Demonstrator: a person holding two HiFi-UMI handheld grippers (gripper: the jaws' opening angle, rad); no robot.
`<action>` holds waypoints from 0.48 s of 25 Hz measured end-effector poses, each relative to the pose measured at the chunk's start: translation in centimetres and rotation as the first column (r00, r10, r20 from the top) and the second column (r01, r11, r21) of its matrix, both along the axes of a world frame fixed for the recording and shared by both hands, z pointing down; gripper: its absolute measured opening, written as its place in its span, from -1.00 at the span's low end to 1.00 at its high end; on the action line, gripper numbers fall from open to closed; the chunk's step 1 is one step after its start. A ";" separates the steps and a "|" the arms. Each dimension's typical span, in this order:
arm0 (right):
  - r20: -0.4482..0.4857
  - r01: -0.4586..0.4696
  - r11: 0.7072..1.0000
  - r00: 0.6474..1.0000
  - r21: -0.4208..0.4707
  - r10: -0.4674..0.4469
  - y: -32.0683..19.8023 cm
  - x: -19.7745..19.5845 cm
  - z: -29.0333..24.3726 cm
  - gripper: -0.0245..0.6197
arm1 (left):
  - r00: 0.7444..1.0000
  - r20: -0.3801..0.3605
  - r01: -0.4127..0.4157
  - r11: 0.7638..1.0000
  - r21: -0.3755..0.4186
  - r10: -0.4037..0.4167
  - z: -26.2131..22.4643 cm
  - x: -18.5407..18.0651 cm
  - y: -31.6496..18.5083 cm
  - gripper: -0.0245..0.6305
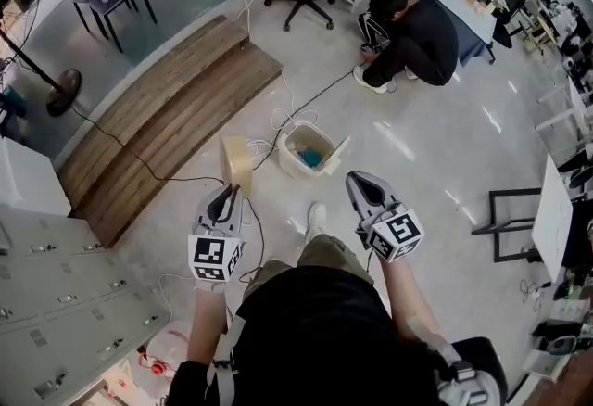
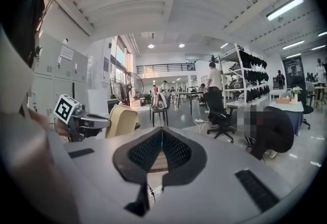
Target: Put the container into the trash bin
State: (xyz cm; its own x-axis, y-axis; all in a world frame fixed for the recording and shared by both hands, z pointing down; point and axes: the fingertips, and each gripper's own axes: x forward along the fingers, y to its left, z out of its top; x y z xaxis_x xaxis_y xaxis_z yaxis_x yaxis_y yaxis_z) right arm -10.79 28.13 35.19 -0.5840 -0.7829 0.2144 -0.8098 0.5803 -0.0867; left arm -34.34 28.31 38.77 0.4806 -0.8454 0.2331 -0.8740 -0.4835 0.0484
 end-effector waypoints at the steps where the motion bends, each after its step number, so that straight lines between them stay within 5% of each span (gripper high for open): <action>1: 0.004 0.011 1.000 1.000 -0.004 -0.011 -1.0 0.2 0.3 -0.88 | 1.000 0.007 0.009 1.000 -0.002 -0.009 0.1 0.2 -0.7 -0.79; 12: 0.046 0.142 0.989 0.989 -0.038 -0.140 -13.9 3.7 1.4 -0.88 | 0.993 0.044 0.110 0.994 -0.012 -0.109 -1.2 4.8 -10.9 -0.79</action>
